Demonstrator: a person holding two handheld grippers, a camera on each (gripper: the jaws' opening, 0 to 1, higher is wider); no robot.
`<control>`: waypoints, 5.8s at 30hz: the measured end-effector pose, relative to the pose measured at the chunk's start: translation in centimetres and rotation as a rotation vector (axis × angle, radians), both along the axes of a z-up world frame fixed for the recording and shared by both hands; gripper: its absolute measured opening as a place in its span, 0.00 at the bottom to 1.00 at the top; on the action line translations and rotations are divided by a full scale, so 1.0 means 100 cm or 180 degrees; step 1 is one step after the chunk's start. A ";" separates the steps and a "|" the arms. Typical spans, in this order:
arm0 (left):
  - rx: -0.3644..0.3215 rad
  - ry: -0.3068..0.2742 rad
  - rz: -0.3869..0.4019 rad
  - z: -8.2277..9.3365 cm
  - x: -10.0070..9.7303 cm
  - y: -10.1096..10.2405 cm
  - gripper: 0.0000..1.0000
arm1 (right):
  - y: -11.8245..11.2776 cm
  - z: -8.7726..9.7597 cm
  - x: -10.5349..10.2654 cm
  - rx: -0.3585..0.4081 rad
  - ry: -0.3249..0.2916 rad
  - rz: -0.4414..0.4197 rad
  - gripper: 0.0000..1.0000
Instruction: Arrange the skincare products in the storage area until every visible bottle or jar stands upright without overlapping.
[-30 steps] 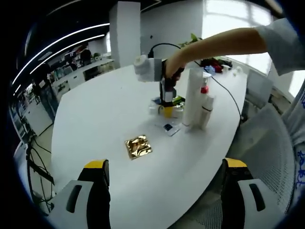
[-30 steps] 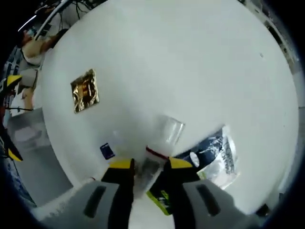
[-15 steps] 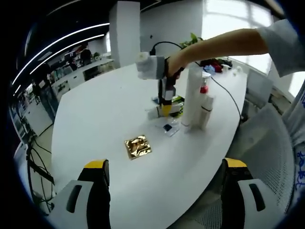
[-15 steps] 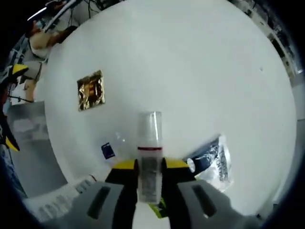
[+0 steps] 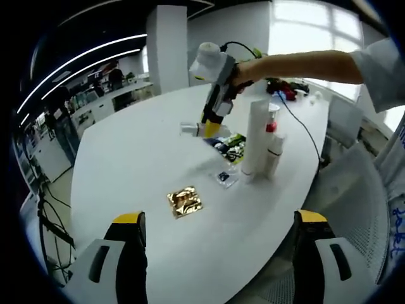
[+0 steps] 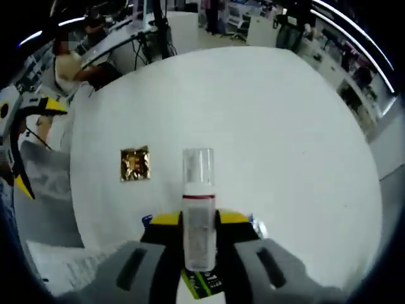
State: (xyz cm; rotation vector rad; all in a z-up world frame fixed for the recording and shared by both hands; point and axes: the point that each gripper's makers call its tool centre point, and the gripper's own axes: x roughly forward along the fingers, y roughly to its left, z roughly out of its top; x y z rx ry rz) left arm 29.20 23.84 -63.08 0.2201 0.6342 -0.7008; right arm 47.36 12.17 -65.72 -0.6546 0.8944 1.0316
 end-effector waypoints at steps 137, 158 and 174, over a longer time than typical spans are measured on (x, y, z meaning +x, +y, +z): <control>-0.0891 -0.0207 -0.2129 0.051 -0.046 -0.125 0.17 | 0.028 0.045 -0.224 0.2057 -0.0836 0.0118 0.26; -0.1078 -0.0105 -0.2370 0.049 -0.047 -0.139 0.19 | 0.027 0.037 -0.224 0.2051 -0.0714 0.0023 0.21; -0.1200 -0.0359 -0.0764 0.058 -0.007 -0.149 0.23 | 0.003 0.034 -0.195 0.1921 -0.0879 -0.0917 0.21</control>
